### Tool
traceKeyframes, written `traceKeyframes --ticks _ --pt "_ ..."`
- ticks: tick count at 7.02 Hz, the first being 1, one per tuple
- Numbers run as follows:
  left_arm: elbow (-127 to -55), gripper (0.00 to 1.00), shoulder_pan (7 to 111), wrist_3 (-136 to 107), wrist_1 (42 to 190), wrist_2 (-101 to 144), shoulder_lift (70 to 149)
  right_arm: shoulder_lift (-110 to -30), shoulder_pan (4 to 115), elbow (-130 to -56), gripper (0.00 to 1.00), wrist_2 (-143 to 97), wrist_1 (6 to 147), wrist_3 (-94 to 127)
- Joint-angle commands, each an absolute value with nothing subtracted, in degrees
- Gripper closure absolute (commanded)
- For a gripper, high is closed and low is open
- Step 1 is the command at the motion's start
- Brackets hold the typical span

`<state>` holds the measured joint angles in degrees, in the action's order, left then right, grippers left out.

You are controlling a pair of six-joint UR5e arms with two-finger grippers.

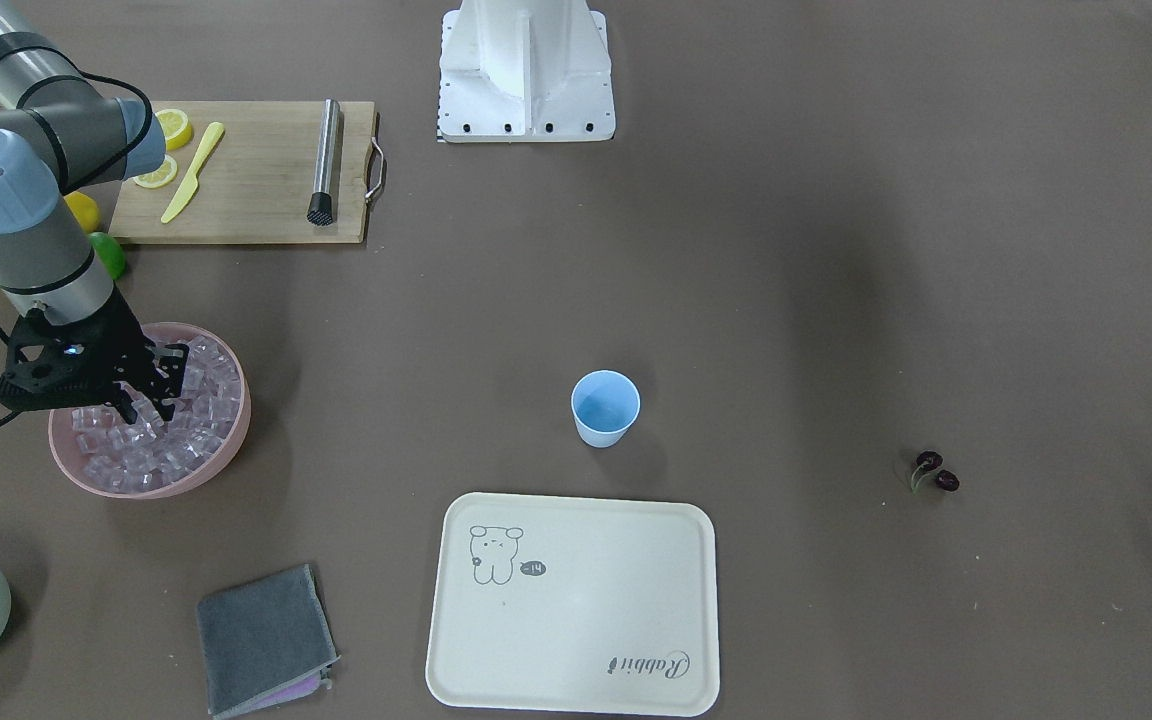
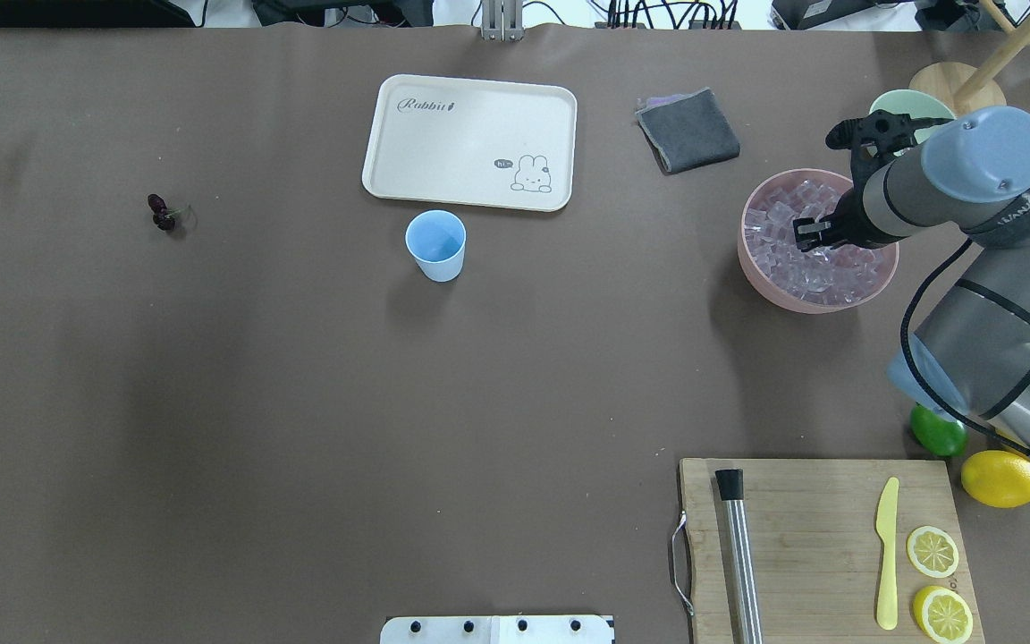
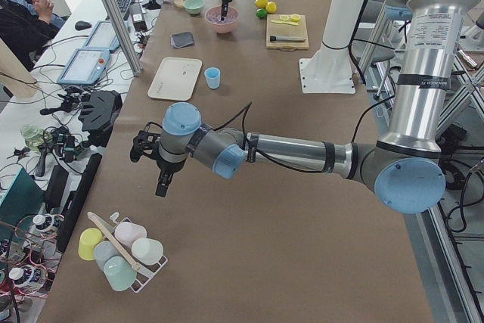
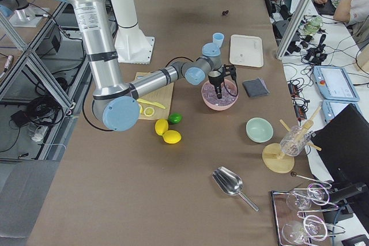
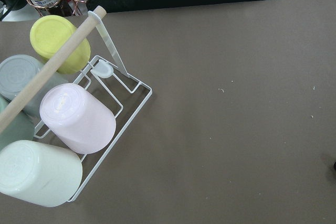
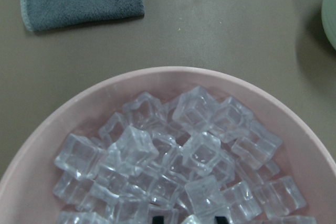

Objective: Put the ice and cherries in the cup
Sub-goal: 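Carry the ice cube with the right gripper to the blue cup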

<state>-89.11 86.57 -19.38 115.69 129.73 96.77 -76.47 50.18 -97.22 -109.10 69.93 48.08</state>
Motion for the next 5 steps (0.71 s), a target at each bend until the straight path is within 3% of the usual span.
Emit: traceKeyframes --ticks 1,5 --pt "-89.65 0.02 86.57 -19.69 115.75 129.73 96.77 -76.12 53.16 -100.09 1.00 -109.69 70.05 47.90" --pt "-89.82 0.02 86.57 -19.95 115.75 129.81 97.12 -64.73 53.35 -101.60 1.00 -107.84 74.31 48.69"
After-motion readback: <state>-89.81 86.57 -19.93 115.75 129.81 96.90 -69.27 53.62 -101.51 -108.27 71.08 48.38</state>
